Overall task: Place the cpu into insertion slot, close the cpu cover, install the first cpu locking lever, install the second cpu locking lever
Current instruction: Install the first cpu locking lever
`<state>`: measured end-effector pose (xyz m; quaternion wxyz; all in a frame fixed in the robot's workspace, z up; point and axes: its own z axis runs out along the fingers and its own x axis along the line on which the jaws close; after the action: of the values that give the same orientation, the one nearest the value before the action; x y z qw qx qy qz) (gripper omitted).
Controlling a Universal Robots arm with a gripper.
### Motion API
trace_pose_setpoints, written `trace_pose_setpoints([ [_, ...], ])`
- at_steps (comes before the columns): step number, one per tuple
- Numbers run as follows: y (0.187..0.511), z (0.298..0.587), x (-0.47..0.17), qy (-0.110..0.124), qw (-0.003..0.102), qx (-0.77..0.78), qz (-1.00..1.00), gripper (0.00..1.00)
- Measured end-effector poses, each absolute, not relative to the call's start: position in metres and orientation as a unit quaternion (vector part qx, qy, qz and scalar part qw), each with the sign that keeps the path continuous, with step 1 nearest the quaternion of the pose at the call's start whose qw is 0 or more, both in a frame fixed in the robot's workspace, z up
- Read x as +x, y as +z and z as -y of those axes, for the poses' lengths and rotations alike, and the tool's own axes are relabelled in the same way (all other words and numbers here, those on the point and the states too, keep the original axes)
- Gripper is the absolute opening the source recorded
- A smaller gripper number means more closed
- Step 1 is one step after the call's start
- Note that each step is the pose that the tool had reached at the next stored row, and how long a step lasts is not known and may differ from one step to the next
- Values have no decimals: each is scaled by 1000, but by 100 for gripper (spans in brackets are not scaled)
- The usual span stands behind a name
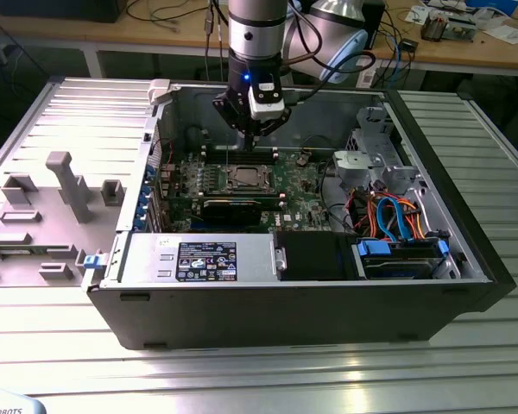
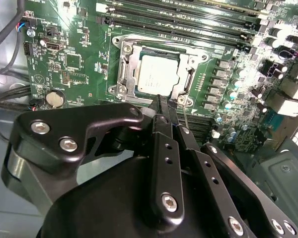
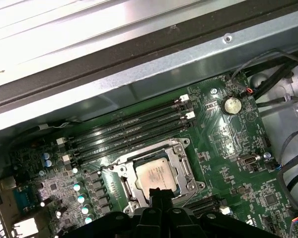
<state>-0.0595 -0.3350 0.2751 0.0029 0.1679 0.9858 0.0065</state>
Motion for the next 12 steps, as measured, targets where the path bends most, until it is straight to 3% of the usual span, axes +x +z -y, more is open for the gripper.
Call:
trace_pose_setpoints([
  [12, 275, 335, -59, 6, 3, 167, -986, 11],
])
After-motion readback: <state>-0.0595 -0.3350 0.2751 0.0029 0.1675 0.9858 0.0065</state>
